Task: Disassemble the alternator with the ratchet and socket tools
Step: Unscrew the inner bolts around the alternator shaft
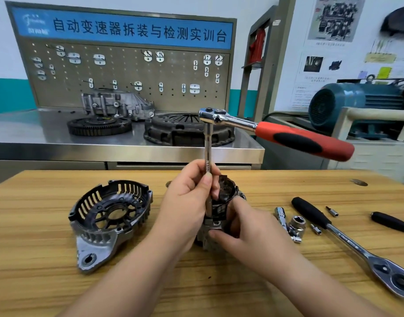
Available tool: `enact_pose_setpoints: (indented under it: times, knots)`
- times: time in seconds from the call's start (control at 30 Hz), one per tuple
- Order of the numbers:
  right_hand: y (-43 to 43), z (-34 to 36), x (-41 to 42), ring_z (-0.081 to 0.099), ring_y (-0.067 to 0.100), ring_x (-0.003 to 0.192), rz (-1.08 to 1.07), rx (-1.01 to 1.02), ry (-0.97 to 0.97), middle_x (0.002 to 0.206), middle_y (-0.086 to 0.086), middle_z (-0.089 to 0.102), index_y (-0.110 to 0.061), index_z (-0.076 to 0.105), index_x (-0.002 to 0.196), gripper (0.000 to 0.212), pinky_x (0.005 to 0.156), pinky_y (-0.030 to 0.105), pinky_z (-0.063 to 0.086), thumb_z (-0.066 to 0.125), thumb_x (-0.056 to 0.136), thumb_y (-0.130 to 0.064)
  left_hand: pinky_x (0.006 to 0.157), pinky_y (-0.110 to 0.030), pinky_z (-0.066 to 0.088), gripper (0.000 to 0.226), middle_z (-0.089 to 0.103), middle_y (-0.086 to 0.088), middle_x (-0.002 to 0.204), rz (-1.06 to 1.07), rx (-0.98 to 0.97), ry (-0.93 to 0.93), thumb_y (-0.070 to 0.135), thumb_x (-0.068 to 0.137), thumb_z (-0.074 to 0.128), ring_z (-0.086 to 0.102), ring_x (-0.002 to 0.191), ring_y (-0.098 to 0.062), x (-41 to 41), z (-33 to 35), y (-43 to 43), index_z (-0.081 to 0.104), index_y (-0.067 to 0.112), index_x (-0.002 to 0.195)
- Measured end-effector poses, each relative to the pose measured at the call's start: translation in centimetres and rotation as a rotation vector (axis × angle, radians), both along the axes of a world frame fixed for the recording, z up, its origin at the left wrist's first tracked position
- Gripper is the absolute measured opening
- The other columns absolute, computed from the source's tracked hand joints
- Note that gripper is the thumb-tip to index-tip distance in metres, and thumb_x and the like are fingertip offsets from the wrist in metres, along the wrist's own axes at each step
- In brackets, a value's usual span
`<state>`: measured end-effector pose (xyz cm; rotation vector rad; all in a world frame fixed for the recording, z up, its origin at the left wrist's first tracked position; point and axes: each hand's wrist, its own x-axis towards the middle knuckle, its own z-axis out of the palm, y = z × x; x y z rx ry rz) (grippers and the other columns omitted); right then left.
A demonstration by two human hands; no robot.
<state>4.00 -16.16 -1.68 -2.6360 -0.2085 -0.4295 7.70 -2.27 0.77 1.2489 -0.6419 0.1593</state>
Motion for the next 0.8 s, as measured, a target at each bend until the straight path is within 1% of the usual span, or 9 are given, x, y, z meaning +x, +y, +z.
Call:
enact_pose_setpoints:
  times: [0.17,0.27,0.33,0.4,0.5,0.53,0.6,0.7,0.8]
  knots:
    - [0.1,0.6,-0.1,0.055,0.006,0.065,0.038,0.042,0.020,0.068,-0.009,0.059,-0.029,0.042,0.079,0.034,0.059,0.030,0.050,0.065,0.082,-0.054,0.064,-0.016,0.044,0.028,0.055,0.008,0.065,-0.013,-0.029,0.012,0.018,0.084,0.045,0.050,0.064,-0.006,0.1,-0.1,-0.1,0.067,0.032,0.074]
    - [0.3,1.5,-0.3,0.056,0.007,0.067,0.056,0.005,0.042,0.069,-0.008,0.060,-0.026,0.048,0.079,0.031,0.061,0.030,0.049,0.065,0.082,-0.052,0.063,-0.014,0.045,0.029,0.056,0.008,0.065,0.000,-0.041,-0.006,0.017,0.084,0.046,0.051,0.063,-0.006,0.2,-0.2,-0.1,0.068,0.032,0.075]
    - [0.2,2.6,-0.4,0.058,0.008,0.068,0.073,0.027,-0.019,0.069,-0.006,0.062,-0.025,0.053,0.077,0.028,0.063,0.031,0.049,0.064,0.080,-0.050,0.063,-0.014,0.045,0.028,0.057,0.008,0.065,-0.008,-0.040,-0.004,0.018,0.084,0.047,0.052,0.063,-0.006,0.3,-0.4,-0.3,0.069,0.032,0.076]
    - [0.1,4.2,-0.4,0.060,0.009,0.070,0.123,0.204,-0.170,0.075,-0.006,0.064,-0.026,0.058,0.085,0.025,0.064,0.030,0.050,0.063,0.077,-0.049,0.064,-0.016,0.048,0.024,0.063,0.007,0.069,-0.032,-0.042,0.022,0.019,0.084,0.050,0.058,0.067,-0.006,0.4,-0.4,-0.3,0.070,0.031,0.079]
    - [0.7,6.7,0.0,0.064,0.003,0.082,0.273,0.664,-0.277,0.094,-0.010,0.066,-0.030,0.055,0.107,0.033,0.063,0.017,0.051,0.065,0.080,-0.046,0.078,-0.028,0.053,0.021,0.069,-0.007,0.082,-0.036,-0.034,0.042,0.021,0.085,0.052,0.067,0.083,-0.015,0.7,-0.7,-0.2,0.071,0.028,0.087]
    - [1.0,7.3,0.3,0.065,0.004,0.086,0.345,0.774,-0.282,0.098,-0.008,0.067,-0.031,0.053,0.112,0.034,0.066,0.016,0.052,0.064,0.081,-0.041,0.079,-0.029,0.053,0.021,0.067,-0.005,0.078,-0.030,-0.020,0.033,0.021,0.086,0.051,0.067,0.083,-0.016,0.7,-0.8,-0.2,0.070,0.029,0.086]
    - [1.6,8.4,1.0,0.066,0.011,0.096,0.462,0.915,-0.322,0.101,-0.004,0.067,-0.034,0.051,0.120,0.035,0.076,0.025,0.053,0.057,0.085,-0.038,0.077,-0.023,0.053,0.024,0.064,0.004,0.070,-0.019,0.018,0.017,0.020,0.087,0.049,0.069,0.083,-0.015,0.6,-0.7,-0.1,0.068,0.032,0.081]
    - [2.9,9.5,2.0,0.065,0.021,0.102,0.618,1.089,-0.328,0.111,0.002,0.068,-0.031,0.054,0.116,0.026,0.081,0.032,0.051,0.045,0.093,-0.036,0.069,-0.016,0.052,0.033,0.065,0.005,0.069,-0.019,0.051,-0.005,0.010,0.094,0.046,0.071,0.083,-0.013,0.3,-0.4,0.1,0.067,0.031,0.079]
    - [4.1,9.9,2.4,0.069,0.029,0.089,0.743,1.184,-0.301,0.103,0.007,0.070,-0.018,0.058,0.101,0.022,0.070,0.036,0.054,0.040,0.097,-0.029,0.067,-0.018,0.052,0.028,0.069,0.004,0.071,0.024,0.098,-0.020,0.001,0.095,0.046,0.068,0.076,-0.007,0.1,-0.1,0.4,0.065,0.021,0.087]
